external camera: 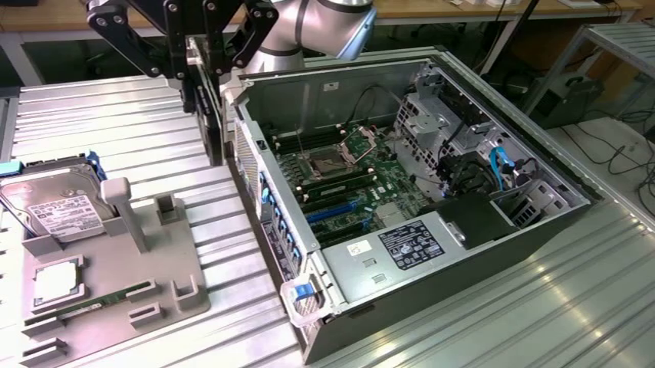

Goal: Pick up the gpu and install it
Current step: 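Pick up the gpu and move the gpu toward the slot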

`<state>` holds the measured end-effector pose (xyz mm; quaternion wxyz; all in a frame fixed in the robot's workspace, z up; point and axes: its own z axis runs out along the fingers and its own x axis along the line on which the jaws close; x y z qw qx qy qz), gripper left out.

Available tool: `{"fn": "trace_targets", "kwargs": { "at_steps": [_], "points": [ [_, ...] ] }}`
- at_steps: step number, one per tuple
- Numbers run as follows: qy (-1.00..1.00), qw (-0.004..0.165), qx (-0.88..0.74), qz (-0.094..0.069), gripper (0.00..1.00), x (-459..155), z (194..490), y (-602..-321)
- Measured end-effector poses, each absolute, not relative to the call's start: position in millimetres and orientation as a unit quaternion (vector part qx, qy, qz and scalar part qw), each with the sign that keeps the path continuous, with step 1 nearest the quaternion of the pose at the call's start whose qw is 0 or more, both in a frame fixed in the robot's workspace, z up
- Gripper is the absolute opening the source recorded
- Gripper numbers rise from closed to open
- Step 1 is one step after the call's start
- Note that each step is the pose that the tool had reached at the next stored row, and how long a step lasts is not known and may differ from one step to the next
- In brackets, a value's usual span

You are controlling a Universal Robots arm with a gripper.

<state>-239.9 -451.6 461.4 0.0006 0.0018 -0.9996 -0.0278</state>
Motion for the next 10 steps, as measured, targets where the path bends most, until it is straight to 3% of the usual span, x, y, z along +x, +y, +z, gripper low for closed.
{"fn": "trace_targets", "kwargs": {
  "at_steps": [10],
  "points": [
    [-1.000, 0.001, 0.002, -0.028, 0.27, -231.1, 461.4, -451.6]
  ]
}}
